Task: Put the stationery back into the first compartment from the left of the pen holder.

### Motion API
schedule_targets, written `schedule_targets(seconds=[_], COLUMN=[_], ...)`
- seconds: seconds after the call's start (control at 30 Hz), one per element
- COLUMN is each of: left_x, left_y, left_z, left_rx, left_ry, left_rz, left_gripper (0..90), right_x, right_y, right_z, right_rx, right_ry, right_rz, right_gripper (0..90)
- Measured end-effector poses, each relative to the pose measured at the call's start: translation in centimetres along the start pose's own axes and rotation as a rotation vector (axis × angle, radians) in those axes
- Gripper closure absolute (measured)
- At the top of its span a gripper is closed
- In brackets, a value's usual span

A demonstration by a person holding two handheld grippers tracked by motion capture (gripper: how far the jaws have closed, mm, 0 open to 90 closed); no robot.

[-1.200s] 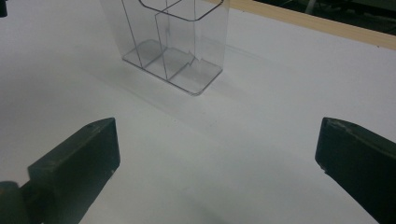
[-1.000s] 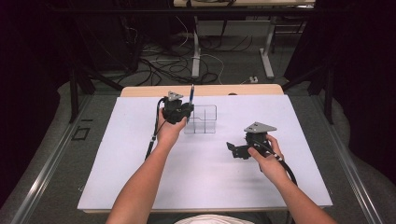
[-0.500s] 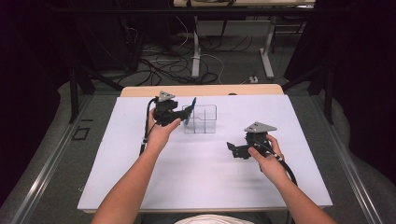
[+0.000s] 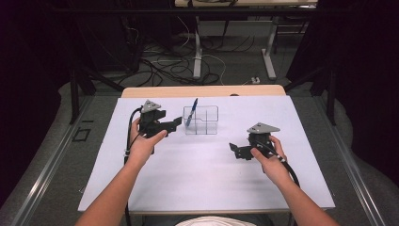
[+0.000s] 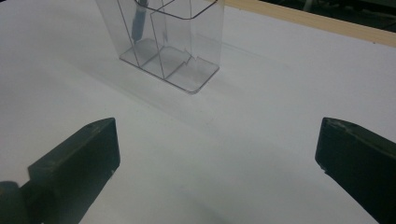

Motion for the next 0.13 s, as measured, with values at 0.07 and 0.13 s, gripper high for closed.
schedule_targets(seconds=[0.07, 0.13], left_x=[-0.29, -0.6], left_y=[0.57, 1.17], left_z=[0.03, 0.02], left_rx=[-0.005, -0.005], left_ry=[0.009, 0.015], left_rz=[0.01, 0.018], left_gripper=[18.0, 15.6], right_x=[0.01, -0.03], right_y=[-0.01, 0.0], right_z=[0.12, 0.27], right_rx=[-0.002, -0.005], right_ry=[-0.001, 0.0], right_rz=[0.0, -0.006], right_gripper=[0.0, 0.0])
Point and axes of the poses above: each handheld gripper's, and its own axes: y roughly backward along the jaws, x roughly out of its top, z roughly to its right, the point moved 6 cm from there along -y, roughly forward along the jaws, and after that the axes turned 14 degrees about -x, right-handed, at the moved point
